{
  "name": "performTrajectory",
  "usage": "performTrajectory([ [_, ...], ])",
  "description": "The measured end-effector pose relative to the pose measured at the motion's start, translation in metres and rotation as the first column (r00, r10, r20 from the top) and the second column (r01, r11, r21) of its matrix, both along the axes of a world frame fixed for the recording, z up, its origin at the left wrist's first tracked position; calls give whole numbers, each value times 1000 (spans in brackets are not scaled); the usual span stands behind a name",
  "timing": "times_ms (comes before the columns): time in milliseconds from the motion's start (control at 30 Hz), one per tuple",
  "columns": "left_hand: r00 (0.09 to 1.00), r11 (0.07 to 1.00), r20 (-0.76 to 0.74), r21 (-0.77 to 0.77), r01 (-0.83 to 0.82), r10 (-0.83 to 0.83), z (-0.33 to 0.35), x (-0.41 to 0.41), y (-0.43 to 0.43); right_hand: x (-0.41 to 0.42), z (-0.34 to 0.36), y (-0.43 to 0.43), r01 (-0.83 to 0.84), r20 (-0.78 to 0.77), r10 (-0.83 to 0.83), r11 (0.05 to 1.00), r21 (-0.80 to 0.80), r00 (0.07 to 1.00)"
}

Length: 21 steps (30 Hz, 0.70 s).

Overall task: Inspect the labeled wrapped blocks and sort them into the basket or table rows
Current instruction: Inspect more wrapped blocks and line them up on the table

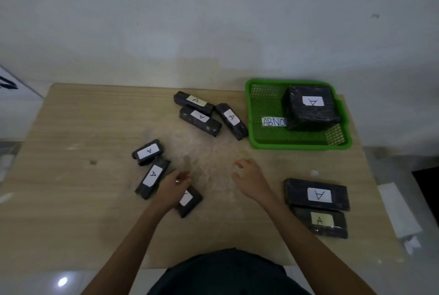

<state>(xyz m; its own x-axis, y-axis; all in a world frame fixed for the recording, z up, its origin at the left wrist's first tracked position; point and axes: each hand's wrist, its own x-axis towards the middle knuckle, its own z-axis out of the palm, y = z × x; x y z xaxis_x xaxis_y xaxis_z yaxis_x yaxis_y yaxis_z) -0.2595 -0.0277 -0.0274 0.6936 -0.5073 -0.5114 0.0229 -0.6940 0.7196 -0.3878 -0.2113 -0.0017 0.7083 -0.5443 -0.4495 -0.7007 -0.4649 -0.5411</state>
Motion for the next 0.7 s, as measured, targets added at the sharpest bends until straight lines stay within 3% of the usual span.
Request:
performTrajectory([
  [167,983,987,125,107,121,-134,-29,28,27,35,-25,54,95,-106,-75,976,198,992],
  [267,967,950,73,219,224,-245,-47,34,35,46,-40,83,223,-243,-151,925,307,958],
  [367,942,911,71,287,296,-328,-57,33,36,50,-51,106,359,-346,-247,879,313,905],
  [533,947,895,74,355,268,-313,-59,34,32,50,-58,120,634,-304,-557,670,386,773],
  [633,954,903,84,355,243,-289,-60,39,32,50,-56,117,679,-270,-637,578,452,722],
  [700,975,944,44,263,198,-217,-61,45,36,48,-54,111,697,-240,-690,517,497,683],
])
